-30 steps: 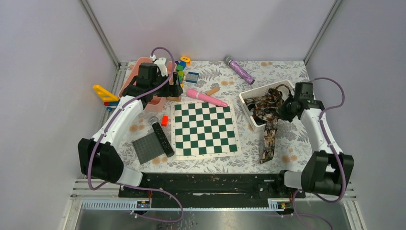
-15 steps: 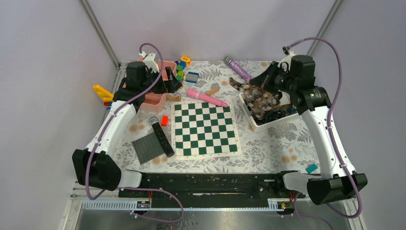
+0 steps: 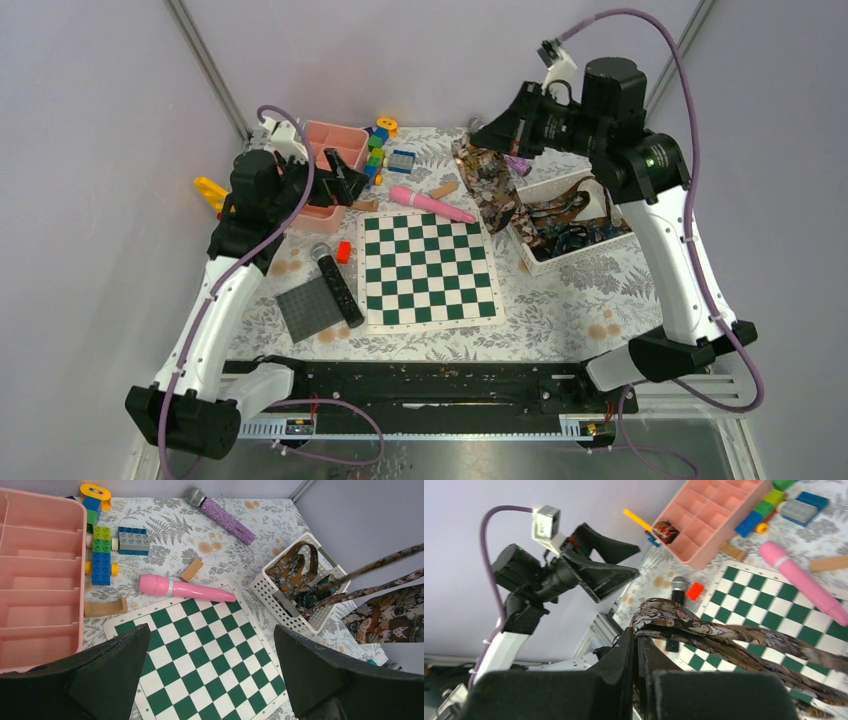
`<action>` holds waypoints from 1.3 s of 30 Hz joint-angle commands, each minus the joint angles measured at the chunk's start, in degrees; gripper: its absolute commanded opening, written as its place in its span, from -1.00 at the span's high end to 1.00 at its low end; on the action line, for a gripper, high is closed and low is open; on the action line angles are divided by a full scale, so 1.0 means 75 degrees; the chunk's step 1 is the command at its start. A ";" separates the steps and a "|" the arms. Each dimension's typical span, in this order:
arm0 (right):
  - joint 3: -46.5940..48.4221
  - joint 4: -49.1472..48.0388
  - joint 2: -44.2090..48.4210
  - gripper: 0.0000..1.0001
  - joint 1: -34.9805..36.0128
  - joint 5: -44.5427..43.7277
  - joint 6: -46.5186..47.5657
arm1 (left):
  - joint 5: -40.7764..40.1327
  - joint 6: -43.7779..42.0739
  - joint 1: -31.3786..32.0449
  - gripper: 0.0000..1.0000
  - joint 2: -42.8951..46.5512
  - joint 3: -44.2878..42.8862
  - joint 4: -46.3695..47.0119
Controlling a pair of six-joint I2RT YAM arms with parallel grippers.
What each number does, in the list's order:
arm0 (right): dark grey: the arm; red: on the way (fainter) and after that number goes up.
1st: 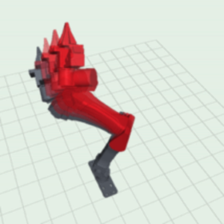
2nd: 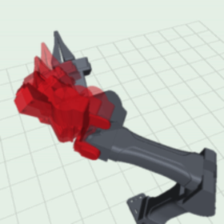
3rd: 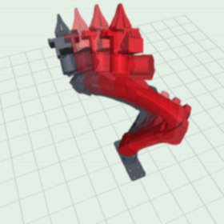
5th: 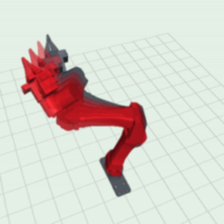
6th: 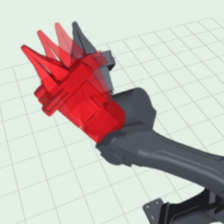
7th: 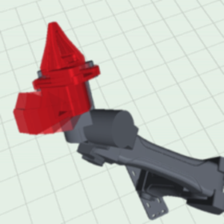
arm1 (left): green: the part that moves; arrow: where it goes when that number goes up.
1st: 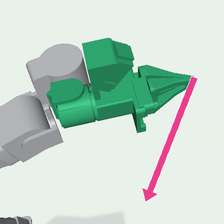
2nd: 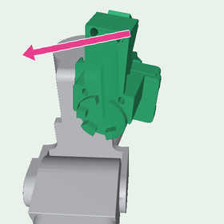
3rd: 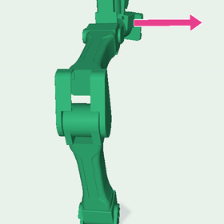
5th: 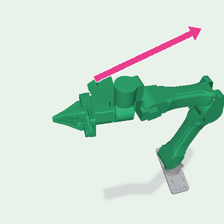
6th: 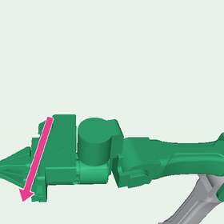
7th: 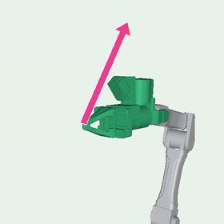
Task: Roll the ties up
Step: Pick up the tie from the bin, then place the tie at the center of the board.
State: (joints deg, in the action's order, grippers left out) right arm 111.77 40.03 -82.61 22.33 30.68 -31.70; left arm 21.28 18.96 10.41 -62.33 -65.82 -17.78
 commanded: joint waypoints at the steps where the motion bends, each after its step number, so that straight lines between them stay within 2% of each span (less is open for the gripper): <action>1: 0.1563 0.0699 -0.0720 1.00 0.0606 0.0146 0.0113 | -0.0214 0.0264 -0.0022 -0.98 0.0680 0.0381 0.0341; 7: 0.5256 0.1712 -0.2813 1.00 0.1351 0.0299 -0.0166 | -0.0629 0.0263 -0.0029 -0.98 0.1555 0.1013 0.0312; 9: 0.5931 0.1572 -0.3292 1.00 0.1498 0.0621 -0.0547 | -0.0843 0.0230 -0.0033 -0.97 0.1770 0.1080 0.0181; 11: 0.5875 0.1306 -0.3420 1.00 0.1661 0.0868 -0.0771 | -0.1112 0.0177 -0.0031 -0.98 0.1923 0.1061 0.0011; 13: 0.5357 0.1262 -0.3220 1.00 0.1813 0.0844 -0.0708 | -0.1453 0.0133 -0.0042 -0.98 0.2067 0.1049 -0.0141; 16: 0.3690 0.1542 -0.2445 1.00 0.1988 0.0319 -0.0192 | -0.1912 0.0093 -0.0051 -0.98 0.2249 0.1077 -0.0242; 20: -0.0259 0.1134 -0.0455 1.00 0.2041 -0.1032 0.0205 | -0.2128 -0.0044 -0.0041 -0.97 0.2357 0.1101 -0.0307; 24: -0.4086 0.1214 0.1215 0.97 0.2032 -0.3104 0.0231 | -0.2112 -0.0187 -0.0046 -0.98 0.2306 0.1112 -0.0381; 25: -0.4831 0.1285 0.1449 0.87 0.2032 -0.3560 0.0175 | -0.2121 -0.0214 -0.0050 -0.97 0.2279 0.1128 -0.0393; 27: -0.5985 0.1396 0.1633 0.39 0.1916 -0.4138 -0.0044 | -0.2111 -0.0253 -0.0043 -0.97 0.2245 0.1164 -0.0386; 30: -0.6606 0.1590 0.1628 -0.02 0.1682 -0.4914 -0.0160 | -0.2050 -0.0266 -0.0041 -0.97 0.2140 0.1126 -0.0377; 33: -0.6398 0.1455 0.1712 -0.38 0.1381 -0.5831 -0.0062 | -0.1916 -0.0258 -0.0041 -0.98 0.2035 0.1075 -0.0360; 35: -0.5901 0.1478 0.1504 -0.48 0.0889 -0.5939 0.0148 | -0.1830 -0.0233 -0.0047 -0.97 0.1979 0.1054 -0.0359; 39: -0.4918 0.1504 0.0820 -0.50 0.0092 -0.6170 0.0158 | -0.1739 -0.0250 -0.0048 -0.97 0.1970 0.1105 -0.0325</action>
State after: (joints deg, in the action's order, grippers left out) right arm 67.26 53.32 -72.88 27.51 -8.97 -31.38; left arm 7.31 17.80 10.39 -47.68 -57.52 -21.56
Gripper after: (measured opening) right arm 0.750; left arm 0.989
